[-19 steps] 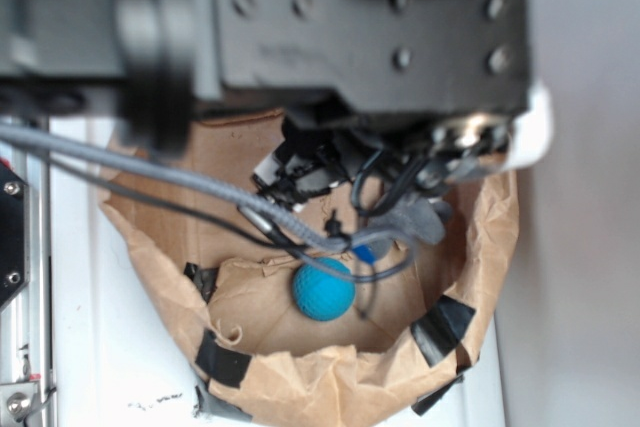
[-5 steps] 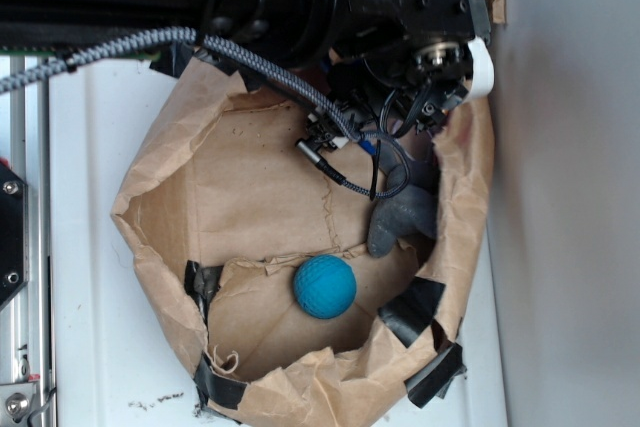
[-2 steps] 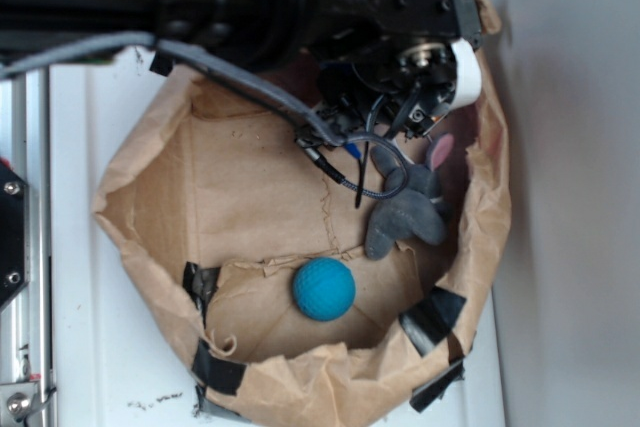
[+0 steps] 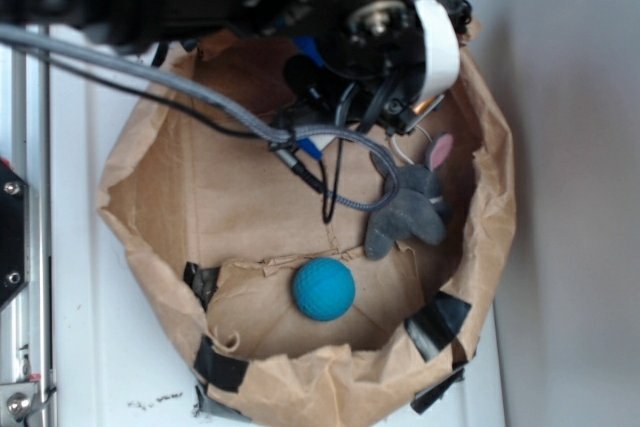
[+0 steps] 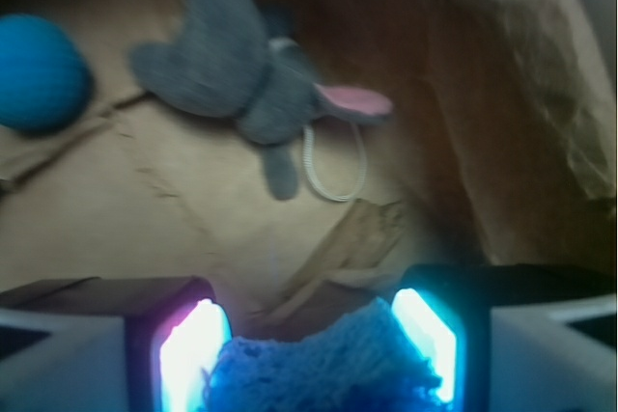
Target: Grab the blue sponge.
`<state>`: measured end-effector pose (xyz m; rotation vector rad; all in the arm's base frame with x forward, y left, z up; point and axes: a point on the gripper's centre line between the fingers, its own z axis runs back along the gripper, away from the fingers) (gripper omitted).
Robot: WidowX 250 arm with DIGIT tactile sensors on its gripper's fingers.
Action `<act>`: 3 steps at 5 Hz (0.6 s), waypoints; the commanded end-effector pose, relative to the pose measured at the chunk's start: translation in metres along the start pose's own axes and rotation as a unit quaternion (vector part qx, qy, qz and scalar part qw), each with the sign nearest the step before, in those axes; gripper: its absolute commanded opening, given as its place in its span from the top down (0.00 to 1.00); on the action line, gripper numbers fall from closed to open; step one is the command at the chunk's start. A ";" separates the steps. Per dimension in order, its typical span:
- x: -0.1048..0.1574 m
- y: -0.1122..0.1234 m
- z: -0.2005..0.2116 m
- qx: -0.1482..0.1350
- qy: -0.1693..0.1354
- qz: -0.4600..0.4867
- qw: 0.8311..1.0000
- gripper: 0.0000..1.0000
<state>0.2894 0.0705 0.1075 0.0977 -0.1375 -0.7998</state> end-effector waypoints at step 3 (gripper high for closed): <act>0.037 -0.017 0.024 0.021 0.041 0.217 0.975 1.00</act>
